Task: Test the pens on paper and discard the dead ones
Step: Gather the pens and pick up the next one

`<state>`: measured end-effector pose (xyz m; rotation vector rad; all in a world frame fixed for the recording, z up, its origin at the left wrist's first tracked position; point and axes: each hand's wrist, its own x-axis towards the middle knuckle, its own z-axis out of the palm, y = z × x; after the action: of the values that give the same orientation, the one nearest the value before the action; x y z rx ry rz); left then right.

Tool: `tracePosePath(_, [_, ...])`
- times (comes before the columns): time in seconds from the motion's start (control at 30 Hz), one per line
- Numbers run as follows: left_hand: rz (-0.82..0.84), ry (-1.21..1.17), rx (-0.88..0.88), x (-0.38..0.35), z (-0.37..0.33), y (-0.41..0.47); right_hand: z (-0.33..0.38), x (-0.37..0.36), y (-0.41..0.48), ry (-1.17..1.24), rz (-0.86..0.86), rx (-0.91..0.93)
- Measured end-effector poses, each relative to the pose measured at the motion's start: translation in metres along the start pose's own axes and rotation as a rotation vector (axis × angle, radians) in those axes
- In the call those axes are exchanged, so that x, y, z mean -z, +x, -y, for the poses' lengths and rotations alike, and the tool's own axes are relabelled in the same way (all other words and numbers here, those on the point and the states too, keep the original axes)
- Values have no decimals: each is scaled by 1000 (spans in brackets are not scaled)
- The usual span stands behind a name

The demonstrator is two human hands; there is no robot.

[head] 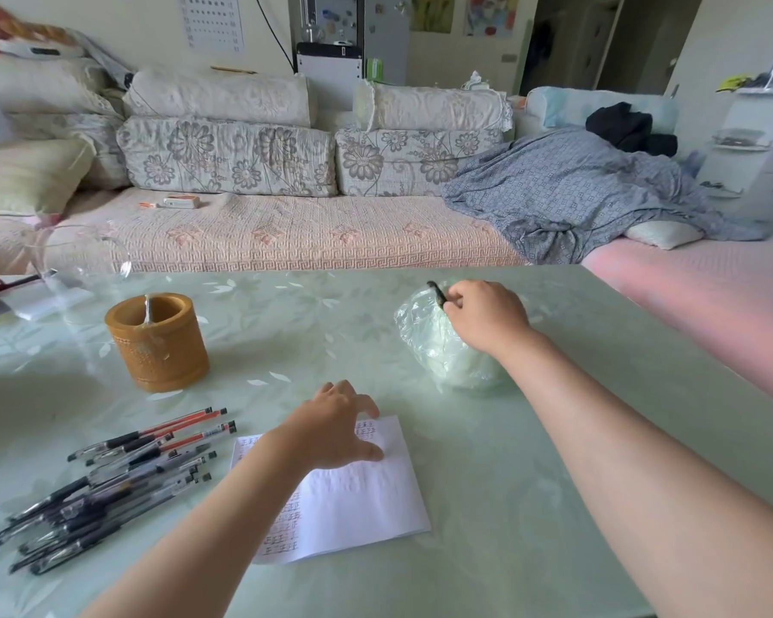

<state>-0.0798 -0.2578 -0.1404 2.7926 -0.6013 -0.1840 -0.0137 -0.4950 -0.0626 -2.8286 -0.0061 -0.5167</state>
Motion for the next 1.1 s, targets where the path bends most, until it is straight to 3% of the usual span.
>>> tracePosePath(0.23, [-62, -40, -24, 4, 2, -5, 28, 10, -12, 221, -74, 116])
tracePosePath(0.4, [-191, -77, 5, 23, 15, -18, 82, 1, -39, 397, 139, 177])
tracePosePath(0.57, [-234, -45, 90, 46, 49, -49, 131, -19, -68, 421, 341, 269])
tracePosePath(0.77, [-171, 9, 236, 72, 100, -99, 195, -43, -102, 280, 537, 474])
tracePosePath(1.1, [64, 196, 333, 73, 131, -149, 239, -74, -128, 111, 535, 667])
